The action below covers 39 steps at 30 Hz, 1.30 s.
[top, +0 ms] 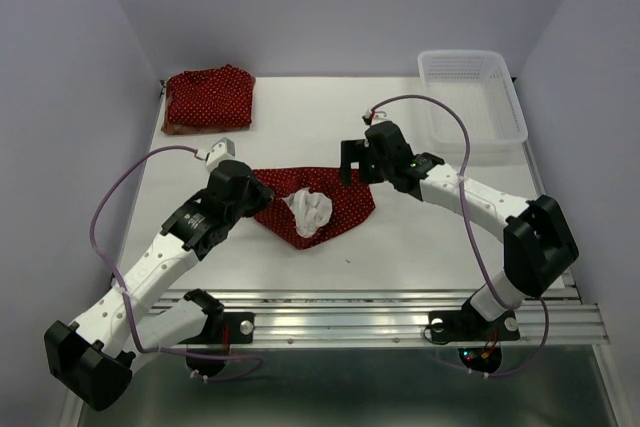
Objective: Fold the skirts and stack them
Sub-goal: Flatten the skirt out
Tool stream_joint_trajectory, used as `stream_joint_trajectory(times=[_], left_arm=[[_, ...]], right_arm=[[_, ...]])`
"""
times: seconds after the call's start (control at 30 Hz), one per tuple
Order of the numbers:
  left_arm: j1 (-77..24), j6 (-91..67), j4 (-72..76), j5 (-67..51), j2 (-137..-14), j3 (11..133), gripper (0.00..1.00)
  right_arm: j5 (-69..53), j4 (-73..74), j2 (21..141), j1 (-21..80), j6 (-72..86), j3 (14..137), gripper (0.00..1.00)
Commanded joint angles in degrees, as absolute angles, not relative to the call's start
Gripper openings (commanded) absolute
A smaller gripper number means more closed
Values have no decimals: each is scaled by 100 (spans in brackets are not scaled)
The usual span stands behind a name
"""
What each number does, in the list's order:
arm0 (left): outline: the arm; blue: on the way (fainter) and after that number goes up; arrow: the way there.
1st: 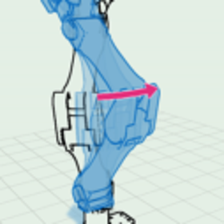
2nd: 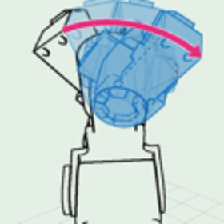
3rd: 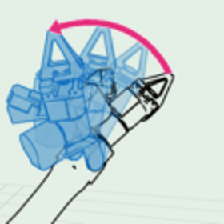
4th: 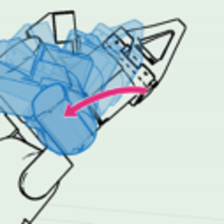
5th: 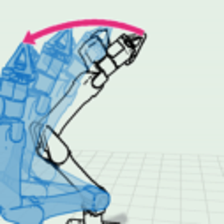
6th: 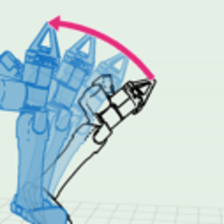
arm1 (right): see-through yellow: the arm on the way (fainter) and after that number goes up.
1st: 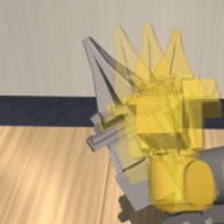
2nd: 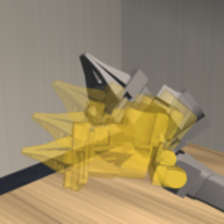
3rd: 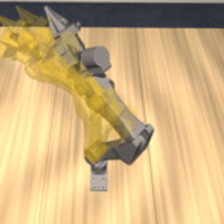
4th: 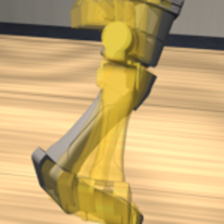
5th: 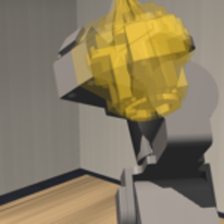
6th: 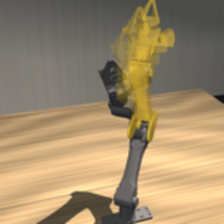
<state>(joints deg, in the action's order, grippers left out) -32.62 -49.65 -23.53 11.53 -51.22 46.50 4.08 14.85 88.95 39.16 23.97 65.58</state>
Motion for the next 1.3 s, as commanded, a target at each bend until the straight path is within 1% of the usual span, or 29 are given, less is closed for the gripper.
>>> stream_joint_trajectory(times=[0.0,0.1,0.27,0.57,0.7,0.9,0.97,1.0,1.03,1.07,1.1,1.13,1.2,1.27], left_arm=[[-3243,-5045,-2382,1327,-5054,4685,0],[-3243,-5054,-2382,1327,-5062,4667,0],[-3243,-5071,-2417,1354,-5019,4658,0],[-3243,-5089,-2434,1397,-4957,4588,0],[-3243,-5098,-2417,1389,-4957,4562,0],[-3243,-5106,-2426,1371,-4913,4526,0],[-3234,-5115,-2417,1362,-4904,4509,0],[-3234,-5115,-2408,1362,-4896,4517,0],[-3234,-5115,-2417,1354,-4896,4518,0],[-3234,-5107,-2426,1371,-4887,4544,0],[-3234,-5106,-2426,1380,-4878,4553,0],[-3234,-5098,-2452,1389,-4869,4553,0],[-3234,-5071,-2452,1406,-4834,4579,0],[-3243,-5063,-2443,1424,-4799,4605,0]], right_arm=[[151,1415,9184,3788,2444,6565,100],[-551,1283,9561,3788,2128,6618,100],[-1063,1134,9791,3788,2048,6662,100],[-1230,1151,10195,4148,1890,6829,100],[-1257,1230,10458,4262,1898,7031,95],[-1090,1257,10450,4377,1951,7172,94],[-1029,1125,10450,4377,2073,7146,77],[-950,1134,10520,4377,2126,7172,54],[-836,1151,10555,4377,2188,7189,44],[-609,1212,10599,4377,2223,7242,37],[-467,1213,10617,4377,2224,7260,27],[-327,1195,10626,4377,2232,7251,24],[-27,1230,10670,4377,2128,7338,23],[183,1213,10705,4377,2014,7435,17]])
